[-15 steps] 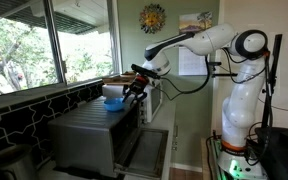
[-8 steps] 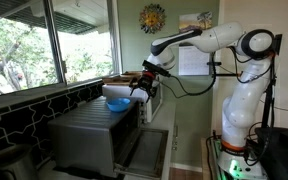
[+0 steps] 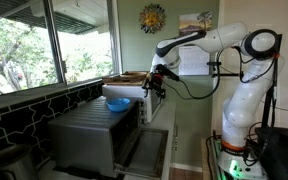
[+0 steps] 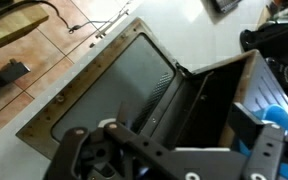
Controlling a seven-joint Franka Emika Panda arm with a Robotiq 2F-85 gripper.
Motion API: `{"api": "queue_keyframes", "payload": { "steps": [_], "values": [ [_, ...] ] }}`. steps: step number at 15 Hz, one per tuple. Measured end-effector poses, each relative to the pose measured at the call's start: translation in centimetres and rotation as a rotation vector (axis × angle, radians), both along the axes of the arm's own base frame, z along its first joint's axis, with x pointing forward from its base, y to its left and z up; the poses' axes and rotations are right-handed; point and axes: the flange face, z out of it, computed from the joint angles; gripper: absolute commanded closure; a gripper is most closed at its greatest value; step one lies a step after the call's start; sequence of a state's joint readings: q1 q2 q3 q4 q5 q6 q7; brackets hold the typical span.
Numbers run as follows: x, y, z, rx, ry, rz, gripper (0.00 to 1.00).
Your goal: Open the oven door then move the blue bowl from inside the oven to the top of it and close the oven door
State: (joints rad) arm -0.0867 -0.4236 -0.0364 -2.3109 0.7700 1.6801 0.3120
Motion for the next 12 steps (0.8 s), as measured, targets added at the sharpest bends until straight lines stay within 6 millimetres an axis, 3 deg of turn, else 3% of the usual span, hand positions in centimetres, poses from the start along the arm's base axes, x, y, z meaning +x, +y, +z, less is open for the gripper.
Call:
{"api": "queue_keyframes", "payload": {
  "steps": [3,12],
  "values": [
    [-1.4,-2.1,-2.1,-0.04,-0.015,0.109,0.0],
    [-1.2,-2.4,-2.3,-0.034,-0.088,0.187,0.0]
  ]
}}
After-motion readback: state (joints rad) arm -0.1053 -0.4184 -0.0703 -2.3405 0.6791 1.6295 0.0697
